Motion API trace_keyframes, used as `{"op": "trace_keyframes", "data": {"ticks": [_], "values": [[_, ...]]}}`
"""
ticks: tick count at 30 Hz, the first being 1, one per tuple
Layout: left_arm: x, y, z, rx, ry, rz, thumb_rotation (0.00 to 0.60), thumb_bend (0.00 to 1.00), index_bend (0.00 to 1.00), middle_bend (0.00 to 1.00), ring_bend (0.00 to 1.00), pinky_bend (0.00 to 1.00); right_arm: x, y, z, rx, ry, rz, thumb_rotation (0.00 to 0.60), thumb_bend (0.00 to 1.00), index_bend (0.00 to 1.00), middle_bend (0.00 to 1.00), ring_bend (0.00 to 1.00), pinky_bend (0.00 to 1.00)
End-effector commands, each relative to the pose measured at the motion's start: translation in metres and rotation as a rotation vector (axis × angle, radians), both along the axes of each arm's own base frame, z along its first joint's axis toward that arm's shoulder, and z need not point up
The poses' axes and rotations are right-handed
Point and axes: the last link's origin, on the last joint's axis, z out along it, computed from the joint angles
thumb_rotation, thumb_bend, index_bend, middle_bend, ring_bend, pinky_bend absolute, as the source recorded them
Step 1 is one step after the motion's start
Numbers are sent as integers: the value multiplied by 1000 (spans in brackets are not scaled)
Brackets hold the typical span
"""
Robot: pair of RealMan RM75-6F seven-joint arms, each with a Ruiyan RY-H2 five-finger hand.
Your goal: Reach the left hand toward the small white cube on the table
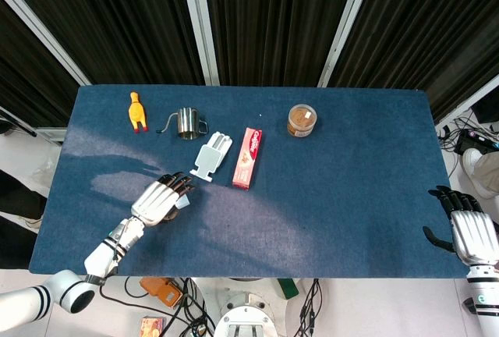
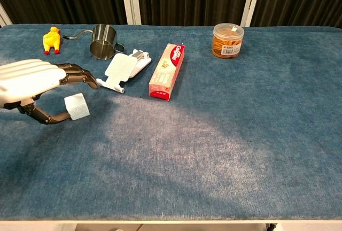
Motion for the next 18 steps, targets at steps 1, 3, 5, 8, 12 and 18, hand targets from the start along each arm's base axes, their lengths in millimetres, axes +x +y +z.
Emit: {"op": "trace_keyframes", "data": {"ticks": [1, 3, 5, 8, 12, 18], "values": [[-1, 4, 0, -2, 15, 2, 600, 327, 234, 137, 100, 228, 0, 0, 0, -1, 0, 0, 600, 393, 279, 222, 238, 212], [-2, 4, 2, -1, 12, 6, 600, 327, 257, 136, 101, 228, 0, 0, 0, -4, -1, -2, 600, 392, 279, 222, 238, 212], [-3, 4, 3, -1, 9, 11, 600, 327, 281, 136, 100, 228, -1, 0, 1, -3, -3, -5, 600, 392, 279, 222, 238, 212], [-6, 5, 4, -1, 19, 12, 600, 329, 301, 137, 101, 228, 0, 0, 0, -2, -3, -4, 600, 393, 280, 222, 238, 212], [-8, 7, 4, 0, 19, 21, 600, 338, 318, 137, 101, 228, 0, 0, 0, -2, -4, -4, 600, 393, 280, 221, 238, 212], [-12, 7, 3, -5, 25, 25, 600, 359, 391, 137, 101, 228, 0, 0, 0, -4, -5, -7, 600, 392, 280, 222, 238, 212]]}}
